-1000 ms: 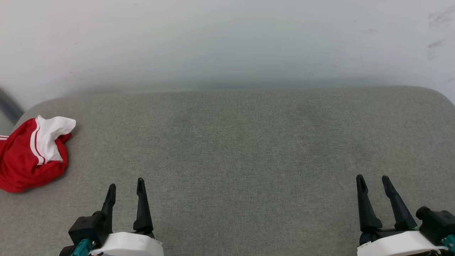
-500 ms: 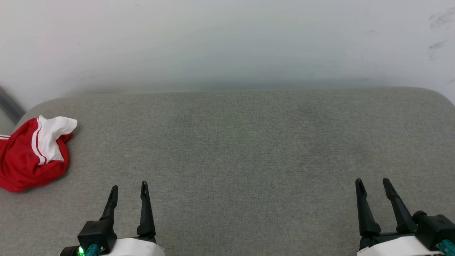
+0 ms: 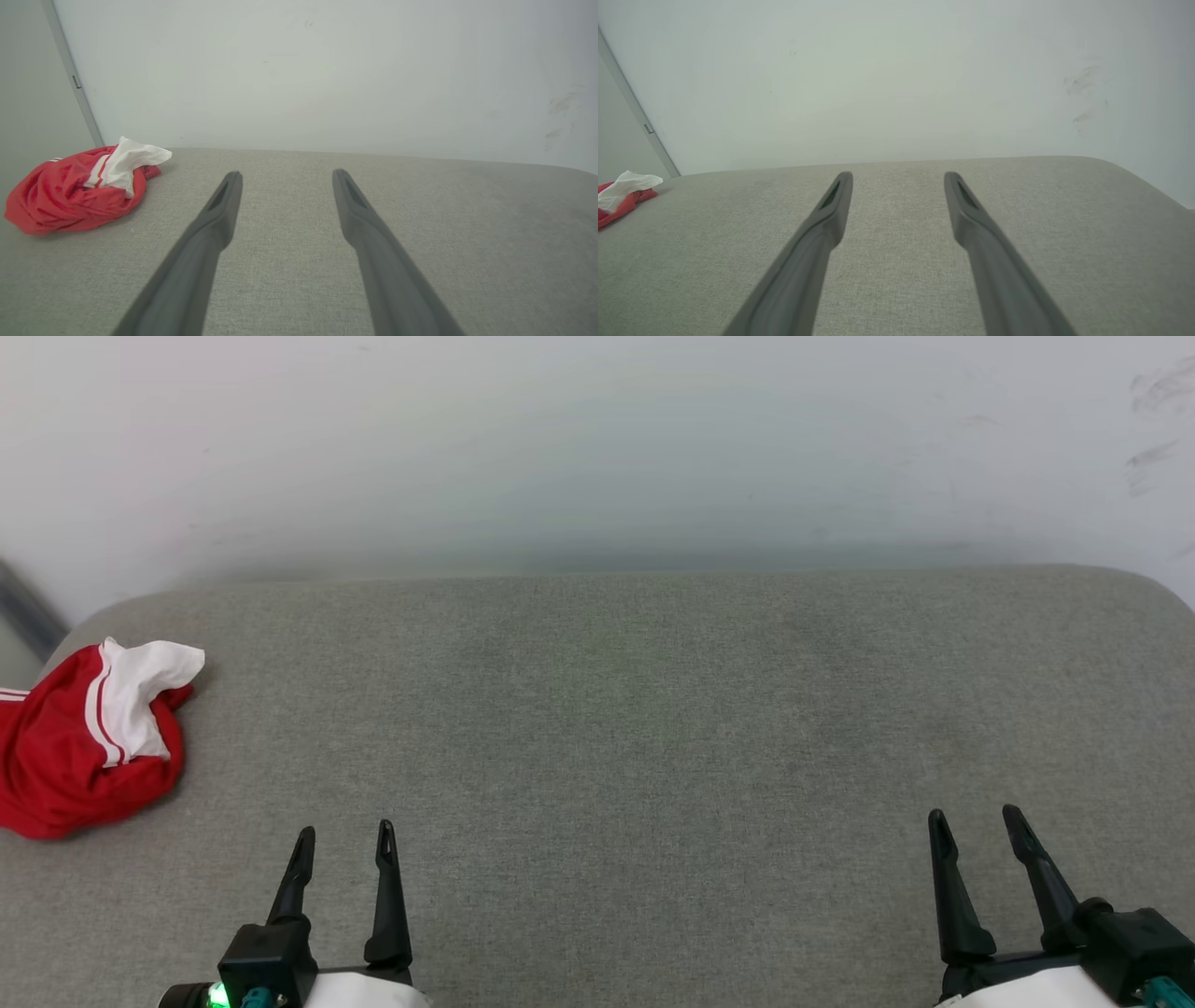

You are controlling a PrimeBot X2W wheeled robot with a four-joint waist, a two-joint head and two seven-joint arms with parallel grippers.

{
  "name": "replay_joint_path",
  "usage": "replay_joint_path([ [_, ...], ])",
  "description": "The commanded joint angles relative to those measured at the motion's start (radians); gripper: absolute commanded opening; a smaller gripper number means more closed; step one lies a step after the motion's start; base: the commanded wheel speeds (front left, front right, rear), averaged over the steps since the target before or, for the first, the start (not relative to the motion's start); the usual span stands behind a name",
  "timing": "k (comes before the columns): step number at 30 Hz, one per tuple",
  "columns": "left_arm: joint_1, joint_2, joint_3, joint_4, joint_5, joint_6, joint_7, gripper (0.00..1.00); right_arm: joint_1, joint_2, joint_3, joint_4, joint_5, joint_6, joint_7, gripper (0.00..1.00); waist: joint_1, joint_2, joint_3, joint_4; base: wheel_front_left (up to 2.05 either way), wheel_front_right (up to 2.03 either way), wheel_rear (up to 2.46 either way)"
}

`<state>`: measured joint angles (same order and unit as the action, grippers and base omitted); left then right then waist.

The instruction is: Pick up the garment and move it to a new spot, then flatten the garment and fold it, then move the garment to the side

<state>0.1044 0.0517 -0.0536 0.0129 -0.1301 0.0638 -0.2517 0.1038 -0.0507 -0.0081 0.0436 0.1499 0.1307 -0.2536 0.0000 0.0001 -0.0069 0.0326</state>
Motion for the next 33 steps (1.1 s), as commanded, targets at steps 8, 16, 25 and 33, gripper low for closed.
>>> replay_joint_path([
  [8,0.005,-0.002,-0.003,0.01,0.006,-0.003,-0.014,1.0,0.013,0.001,-0.004,-0.02,0.0,0.0,-0.012,1.0,0.0,-0.0001,-0.002,0.001,0.0,0.0,0.0],
  [16,0.001,-0.002,-0.003,0.022,0.011,-0.003,-0.014,1.0,0.019,0.001,-0.005,-0.02,0.013,0.0,-0.012,1.0,0.0,-0.0001,-0.001,0.004,0.0,0.0,0.0],
  [25,-0.003,-0.002,0.007,0.032,0.026,0.009,-0.014,1.0,0.02,0.001,-0.004,-0.02,0.01,0.0,-0.012,1.0,0.0,-0.0001,0.0,0.015,0.0,0.0,0.0],
  [33,-0.008,-0.002,0.028,0.037,0.026,0.025,-0.014,1.0,0.026,0.001,0.001,-0.03,-0.01,0.0,-0.012,1.0,0.0,-0.0001,0.001,0.097,0.0,0.0,0.0],
])
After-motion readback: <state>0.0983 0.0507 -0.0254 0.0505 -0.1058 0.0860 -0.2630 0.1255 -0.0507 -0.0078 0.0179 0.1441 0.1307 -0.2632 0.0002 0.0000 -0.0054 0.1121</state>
